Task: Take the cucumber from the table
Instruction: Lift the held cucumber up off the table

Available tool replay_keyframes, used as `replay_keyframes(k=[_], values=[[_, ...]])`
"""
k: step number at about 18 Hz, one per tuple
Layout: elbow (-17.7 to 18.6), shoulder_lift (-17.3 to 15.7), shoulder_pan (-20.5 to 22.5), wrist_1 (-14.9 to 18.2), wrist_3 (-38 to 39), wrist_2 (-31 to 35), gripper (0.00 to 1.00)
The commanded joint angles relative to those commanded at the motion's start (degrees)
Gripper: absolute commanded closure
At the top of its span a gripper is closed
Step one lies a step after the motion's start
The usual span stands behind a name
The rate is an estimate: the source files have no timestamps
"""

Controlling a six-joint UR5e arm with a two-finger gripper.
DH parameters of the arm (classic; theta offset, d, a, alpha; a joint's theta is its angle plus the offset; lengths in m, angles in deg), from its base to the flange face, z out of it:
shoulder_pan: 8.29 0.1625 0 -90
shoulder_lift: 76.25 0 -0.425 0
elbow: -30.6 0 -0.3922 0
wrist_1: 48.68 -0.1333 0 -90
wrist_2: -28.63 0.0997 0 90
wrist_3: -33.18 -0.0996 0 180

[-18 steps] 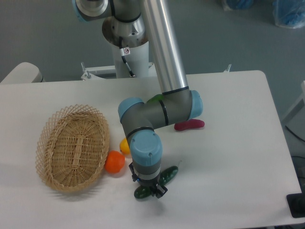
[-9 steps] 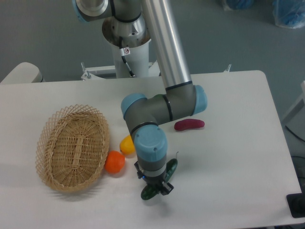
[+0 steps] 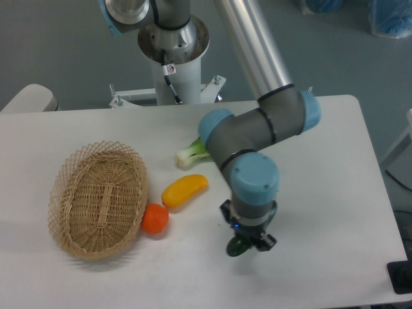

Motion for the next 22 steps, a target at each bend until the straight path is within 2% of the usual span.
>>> replay_keyframes(k=[2, 7, 22], values=[[-1.76, 1.23, 0.71, 0.17, -0.53, -0.09, 0.85], [-4.58, 2.21, 2.99, 4.92, -7.37, -1.84, 0.85], [-3.88, 2.38, 2.29, 3.52, -8.53, -1.14, 0.84]])
